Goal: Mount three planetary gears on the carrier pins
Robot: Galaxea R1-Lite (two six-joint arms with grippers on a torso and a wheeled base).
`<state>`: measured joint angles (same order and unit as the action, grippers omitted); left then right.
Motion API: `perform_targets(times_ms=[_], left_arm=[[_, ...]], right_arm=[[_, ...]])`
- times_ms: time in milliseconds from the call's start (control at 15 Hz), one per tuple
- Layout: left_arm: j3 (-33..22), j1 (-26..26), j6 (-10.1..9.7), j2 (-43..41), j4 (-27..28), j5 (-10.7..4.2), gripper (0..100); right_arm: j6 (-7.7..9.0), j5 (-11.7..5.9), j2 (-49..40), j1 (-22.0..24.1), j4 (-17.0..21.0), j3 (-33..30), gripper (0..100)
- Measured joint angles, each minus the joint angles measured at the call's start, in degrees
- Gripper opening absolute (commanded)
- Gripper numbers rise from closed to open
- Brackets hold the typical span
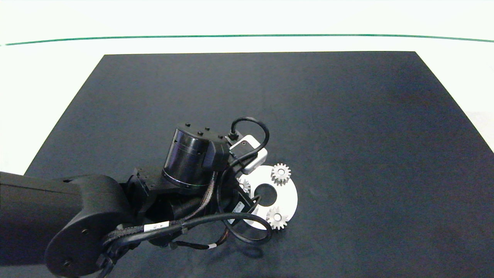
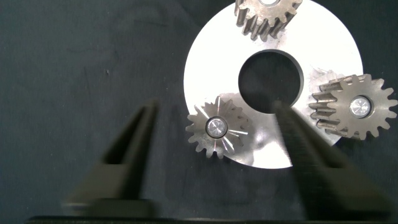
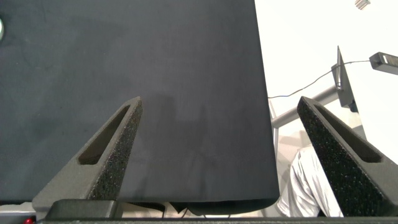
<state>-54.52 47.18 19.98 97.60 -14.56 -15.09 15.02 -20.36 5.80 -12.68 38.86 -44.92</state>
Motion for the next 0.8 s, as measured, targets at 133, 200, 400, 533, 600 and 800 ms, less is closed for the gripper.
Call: perform_targets(times_ms=[133,200,400,533,600,800], left_arm=[[0.52,-1.27,-0.02,-2.50,0.78,0.00,100],[0.90,-2.58,-0.02,-4.66,1.83,-0.01,100],[1.40,-12.51,-0.13,-14.53,9.05,-0.26,100],[2.10,-24.69,-1.60,-23.63,14.48,-0.34,100],[3.04,-30.15,-2.90,-28.96,16.31,-0.34,100],[8.90,-39.57,-5.11,-45.40,19.32,-0.39,100]], right_arm=[[-0.02,0.00,0.30,-0.27,-0.06,0.00,100],[-0.02,-0.01,0.67,-0.40,-0.33,0.00,100],[-0.91,0.00,3.86,0.09,-0.72,-1.52,100],[-1.72,0.07,7.20,3.21,-1.27,-2.21,100],[-1.62,0.07,8.00,4.96,-1.49,-1.82,100],[-1.13,0.02,6.02,7.58,-1.27,0.16,100]])
